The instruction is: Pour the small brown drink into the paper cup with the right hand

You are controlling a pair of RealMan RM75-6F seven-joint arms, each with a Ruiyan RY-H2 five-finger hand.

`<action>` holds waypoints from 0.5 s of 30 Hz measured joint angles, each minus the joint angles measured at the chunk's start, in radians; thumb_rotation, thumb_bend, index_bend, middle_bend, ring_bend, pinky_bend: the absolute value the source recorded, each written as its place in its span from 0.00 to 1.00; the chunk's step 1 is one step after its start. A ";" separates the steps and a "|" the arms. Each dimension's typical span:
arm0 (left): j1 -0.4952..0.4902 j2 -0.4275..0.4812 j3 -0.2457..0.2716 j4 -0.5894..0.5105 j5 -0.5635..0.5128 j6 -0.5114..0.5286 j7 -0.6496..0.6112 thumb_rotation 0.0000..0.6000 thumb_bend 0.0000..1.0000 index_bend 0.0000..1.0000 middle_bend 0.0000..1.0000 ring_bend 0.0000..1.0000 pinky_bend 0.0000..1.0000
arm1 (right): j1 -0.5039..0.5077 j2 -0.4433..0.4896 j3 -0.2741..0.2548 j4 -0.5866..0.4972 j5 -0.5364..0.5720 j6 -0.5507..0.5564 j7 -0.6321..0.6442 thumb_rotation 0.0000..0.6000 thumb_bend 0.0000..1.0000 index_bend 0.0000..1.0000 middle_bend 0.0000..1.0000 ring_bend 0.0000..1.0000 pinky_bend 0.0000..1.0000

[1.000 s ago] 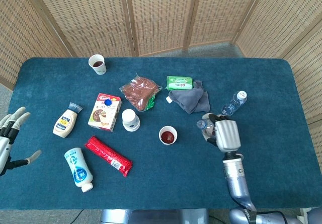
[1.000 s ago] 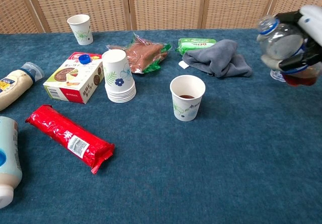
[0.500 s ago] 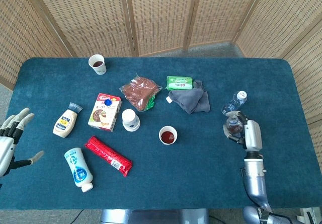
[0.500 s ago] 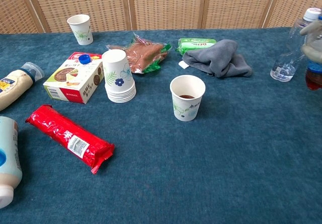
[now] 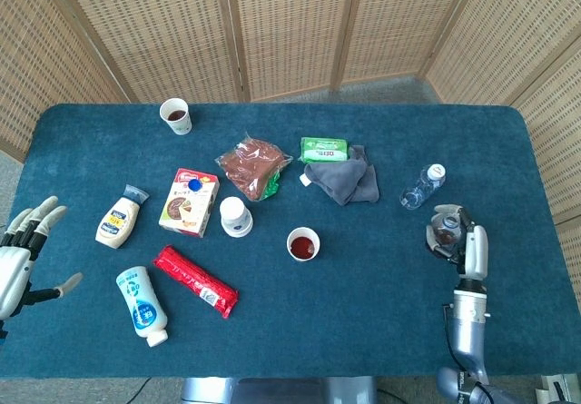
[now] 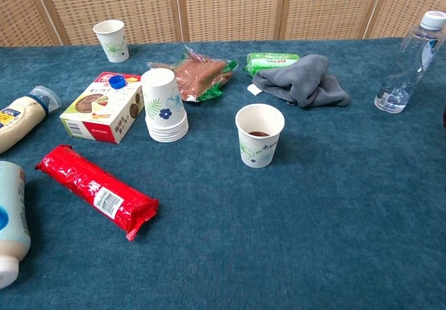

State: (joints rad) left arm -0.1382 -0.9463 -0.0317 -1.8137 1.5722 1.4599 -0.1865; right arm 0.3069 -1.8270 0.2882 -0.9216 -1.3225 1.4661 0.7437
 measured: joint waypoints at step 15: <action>-0.007 -0.004 0.007 -0.004 0.002 -0.016 0.020 1.00 0.26 0.00 0.00 0.00 0.00 | -0.013 -0.059 0.020 0.153 0.024 -0.040 0.098 1.00 0.75 0.42 0.61 0.48 0.76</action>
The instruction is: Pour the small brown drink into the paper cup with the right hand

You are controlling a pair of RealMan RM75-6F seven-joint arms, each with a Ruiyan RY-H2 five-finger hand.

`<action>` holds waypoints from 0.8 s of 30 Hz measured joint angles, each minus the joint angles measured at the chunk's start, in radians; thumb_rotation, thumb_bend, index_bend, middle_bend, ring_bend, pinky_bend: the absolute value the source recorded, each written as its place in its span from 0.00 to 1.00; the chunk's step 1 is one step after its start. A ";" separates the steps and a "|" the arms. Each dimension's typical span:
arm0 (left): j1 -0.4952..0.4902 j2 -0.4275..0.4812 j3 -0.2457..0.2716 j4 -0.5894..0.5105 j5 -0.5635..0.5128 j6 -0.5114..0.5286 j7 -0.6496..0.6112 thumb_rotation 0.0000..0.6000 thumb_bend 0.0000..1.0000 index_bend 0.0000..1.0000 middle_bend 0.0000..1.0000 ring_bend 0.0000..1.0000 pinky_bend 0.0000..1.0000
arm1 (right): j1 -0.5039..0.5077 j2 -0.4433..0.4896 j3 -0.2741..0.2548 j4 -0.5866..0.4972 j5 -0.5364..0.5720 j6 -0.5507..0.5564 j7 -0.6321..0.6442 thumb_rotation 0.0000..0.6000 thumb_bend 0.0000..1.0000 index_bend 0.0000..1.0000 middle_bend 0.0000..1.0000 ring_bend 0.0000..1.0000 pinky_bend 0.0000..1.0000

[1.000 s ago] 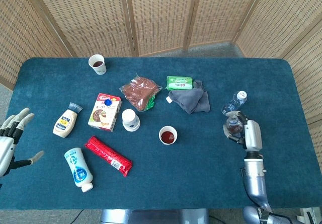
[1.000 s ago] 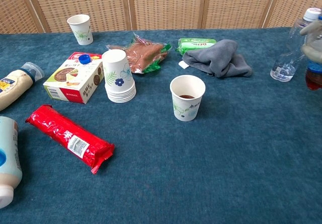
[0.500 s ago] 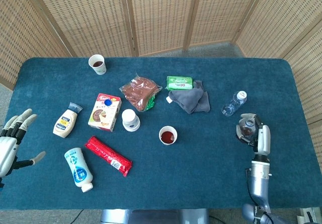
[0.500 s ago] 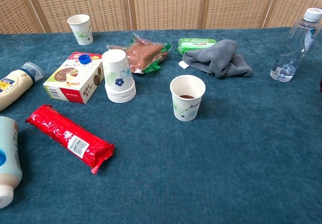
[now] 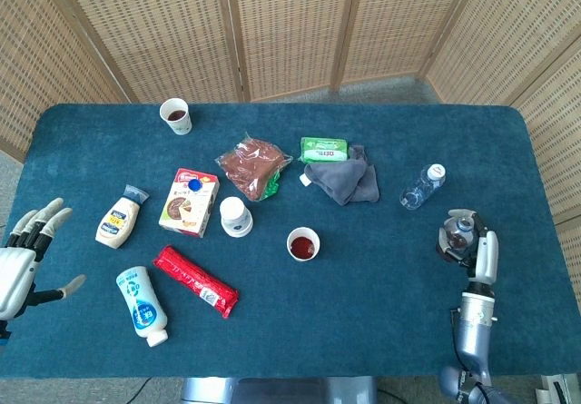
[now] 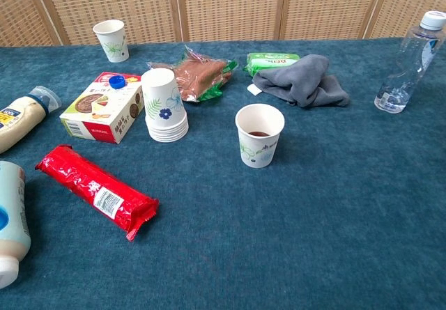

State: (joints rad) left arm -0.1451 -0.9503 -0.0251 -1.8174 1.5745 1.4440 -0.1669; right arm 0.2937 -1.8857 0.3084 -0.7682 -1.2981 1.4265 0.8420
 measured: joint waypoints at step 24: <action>-0.012 -0.007 0.007 -0.011 -0.002 -0.023 0.025 1.00 0.26 0.00 0.00 0.00 0.00 | 0.013 -0.101 0.000 0.217 -0.005 -0.055 0.149 1.00 0.75 0.41 0.56 0.26 0.32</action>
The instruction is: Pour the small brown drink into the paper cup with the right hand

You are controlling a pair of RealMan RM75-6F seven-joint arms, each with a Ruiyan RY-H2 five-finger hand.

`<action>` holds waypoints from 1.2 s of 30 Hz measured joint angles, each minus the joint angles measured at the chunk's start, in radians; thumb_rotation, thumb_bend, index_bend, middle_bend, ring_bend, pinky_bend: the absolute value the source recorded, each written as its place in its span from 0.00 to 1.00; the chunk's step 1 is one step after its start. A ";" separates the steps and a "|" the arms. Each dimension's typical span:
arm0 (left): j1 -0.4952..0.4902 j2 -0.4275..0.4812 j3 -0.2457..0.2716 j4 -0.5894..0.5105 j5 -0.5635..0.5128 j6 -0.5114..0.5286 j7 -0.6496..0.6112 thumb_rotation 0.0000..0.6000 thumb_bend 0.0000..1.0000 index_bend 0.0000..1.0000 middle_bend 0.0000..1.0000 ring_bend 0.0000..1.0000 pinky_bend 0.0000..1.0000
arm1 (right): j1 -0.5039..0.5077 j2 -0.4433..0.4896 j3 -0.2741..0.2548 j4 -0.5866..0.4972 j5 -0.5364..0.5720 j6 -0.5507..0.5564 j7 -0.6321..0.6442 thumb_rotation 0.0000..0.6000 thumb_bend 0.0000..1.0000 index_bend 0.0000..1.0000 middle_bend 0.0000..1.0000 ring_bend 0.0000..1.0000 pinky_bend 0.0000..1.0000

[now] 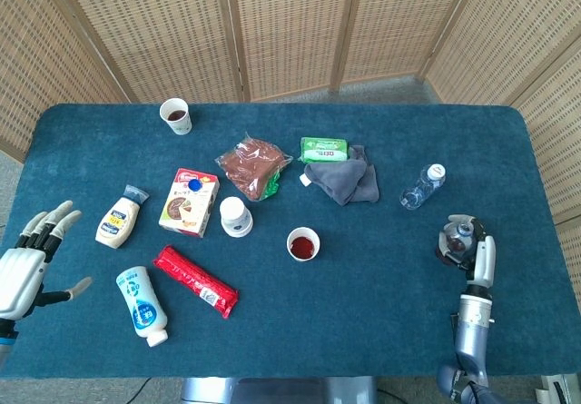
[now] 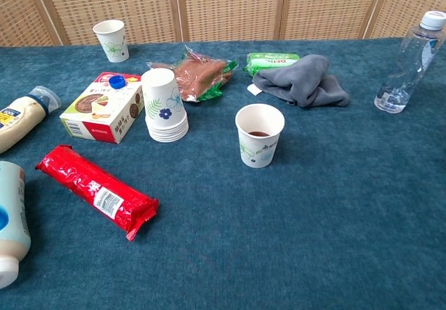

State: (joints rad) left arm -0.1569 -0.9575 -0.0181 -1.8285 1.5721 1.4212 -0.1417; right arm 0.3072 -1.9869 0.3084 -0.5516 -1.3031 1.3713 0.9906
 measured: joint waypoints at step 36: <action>-0.004 0.003 0.004 -0.002 0.004 -0.001 -0.006 1.00 0.26 0.00 0.00 0.00 0.00 | -0.007 -0.008 -0.042 0.091 -0.047 -0.013 0.165 1.00 0.62 0.14 0.19 0.05 0.15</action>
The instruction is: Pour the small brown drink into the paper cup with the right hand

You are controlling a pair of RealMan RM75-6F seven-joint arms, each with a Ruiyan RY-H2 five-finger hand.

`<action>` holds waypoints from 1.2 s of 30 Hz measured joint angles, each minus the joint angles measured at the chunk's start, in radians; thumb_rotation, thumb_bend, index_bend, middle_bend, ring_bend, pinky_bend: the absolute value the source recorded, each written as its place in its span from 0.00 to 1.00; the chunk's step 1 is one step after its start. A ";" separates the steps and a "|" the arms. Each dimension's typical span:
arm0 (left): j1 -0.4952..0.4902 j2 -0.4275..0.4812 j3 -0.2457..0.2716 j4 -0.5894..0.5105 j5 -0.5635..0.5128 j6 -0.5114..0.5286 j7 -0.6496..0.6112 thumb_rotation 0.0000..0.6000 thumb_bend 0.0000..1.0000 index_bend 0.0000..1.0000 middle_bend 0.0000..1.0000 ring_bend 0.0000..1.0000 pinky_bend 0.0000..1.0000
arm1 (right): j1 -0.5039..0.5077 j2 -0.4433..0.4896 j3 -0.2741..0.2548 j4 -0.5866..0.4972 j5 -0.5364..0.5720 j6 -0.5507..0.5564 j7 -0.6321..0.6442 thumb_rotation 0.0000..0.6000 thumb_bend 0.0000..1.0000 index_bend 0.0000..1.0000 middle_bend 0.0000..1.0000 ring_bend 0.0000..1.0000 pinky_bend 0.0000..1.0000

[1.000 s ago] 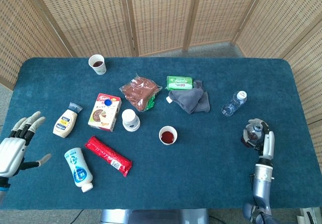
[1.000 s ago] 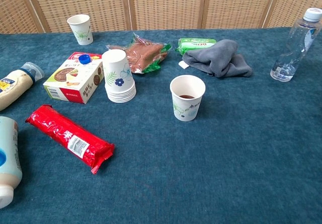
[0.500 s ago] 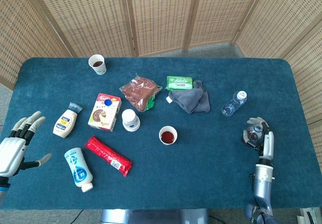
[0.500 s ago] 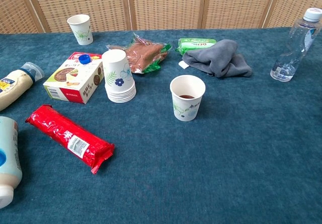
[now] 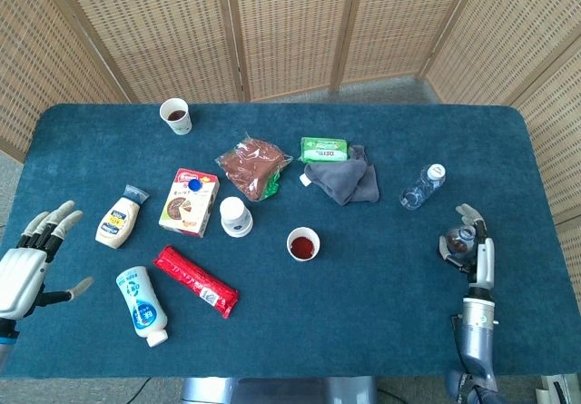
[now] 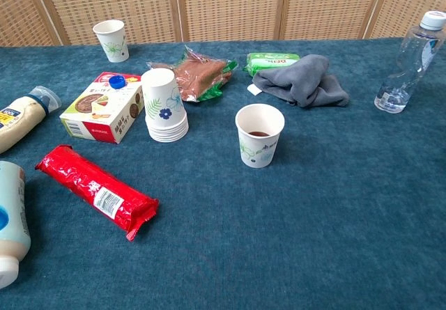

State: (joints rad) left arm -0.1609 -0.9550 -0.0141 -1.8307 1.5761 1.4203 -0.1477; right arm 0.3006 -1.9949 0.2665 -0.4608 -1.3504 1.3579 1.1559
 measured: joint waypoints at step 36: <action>-0.002 0.006 0.005 0.001 0.008 -0.001 -0.014 1.00 0.26 0.00 0.00 0.00 0.00 | -0.003 0.050 -0.027 -0.045 -0.019 -0.023 -0.002 1.00 0.08 0.00 0.00 0.00 0.00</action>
State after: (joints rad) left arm -0.1633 -0.9491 -0.0090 -1.8301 1.5840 1.4192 -0.1620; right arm 0.2976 -1.9444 0.2395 -0.5056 -1.3692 1.3351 1.1542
